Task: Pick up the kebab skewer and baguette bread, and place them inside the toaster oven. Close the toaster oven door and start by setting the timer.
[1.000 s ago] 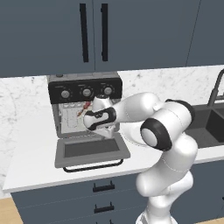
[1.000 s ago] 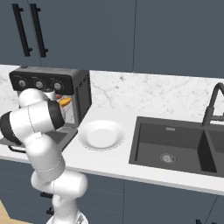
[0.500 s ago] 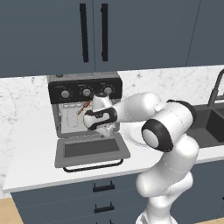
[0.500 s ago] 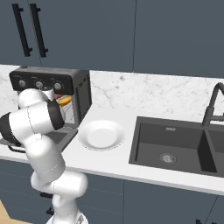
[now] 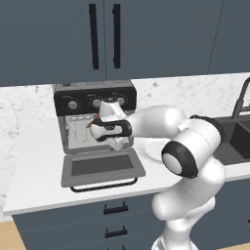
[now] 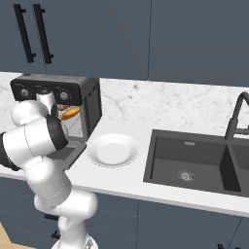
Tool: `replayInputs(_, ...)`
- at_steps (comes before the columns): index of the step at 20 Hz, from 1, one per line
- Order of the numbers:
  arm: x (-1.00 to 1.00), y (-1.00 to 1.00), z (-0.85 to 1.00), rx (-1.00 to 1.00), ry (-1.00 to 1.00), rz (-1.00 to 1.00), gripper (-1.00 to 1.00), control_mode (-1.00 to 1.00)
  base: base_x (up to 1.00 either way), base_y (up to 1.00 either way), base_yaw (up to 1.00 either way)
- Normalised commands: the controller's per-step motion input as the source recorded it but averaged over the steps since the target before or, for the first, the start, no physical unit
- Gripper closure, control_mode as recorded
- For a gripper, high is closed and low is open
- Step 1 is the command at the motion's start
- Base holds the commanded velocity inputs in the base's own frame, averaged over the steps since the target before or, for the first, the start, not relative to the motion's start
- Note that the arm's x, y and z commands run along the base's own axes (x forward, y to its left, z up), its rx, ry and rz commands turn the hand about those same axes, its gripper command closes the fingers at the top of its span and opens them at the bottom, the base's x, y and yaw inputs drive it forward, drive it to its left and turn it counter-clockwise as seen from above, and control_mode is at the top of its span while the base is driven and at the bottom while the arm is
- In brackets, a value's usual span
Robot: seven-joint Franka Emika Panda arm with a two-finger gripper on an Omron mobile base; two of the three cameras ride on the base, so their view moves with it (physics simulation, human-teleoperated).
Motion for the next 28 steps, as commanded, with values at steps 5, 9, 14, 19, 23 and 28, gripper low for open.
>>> replayInputs(5, -1.00, 0.21, 0.23, 0.01, 0.01, 0.01, -1.00, -1.00, 0.00, 0.00, 0.00)
replayInputs(9, -1.00, 0.18, 0.45, 0.00, 0.06, 0.30, -1.00, -1.00, 0.00, 0.00, 0.00)
replayInputs(14, -1.00, 0.00, -0.07, 0.00, 0.00, 0.50, -1.00, -1.00, 0.00, 0.00, 0.00)
replayInputs(19, -0.92, 0.00, -0.49, 0.00, 0.00, 0.57, -1.00, -1.00, 0.00, 0.00, 0.00)
replayInputs(23, -0.15, 0.00, -0.41, 0.00, 0.04, 0.36, -1.00, -1.00, 0.00, 0.00, 0.00)
replayInputs(28, 0.07, 0.03, -0.41, 0.00, 0.11, 0.16, -1.00, -1.00, 0.00, 0.00, 0.00)
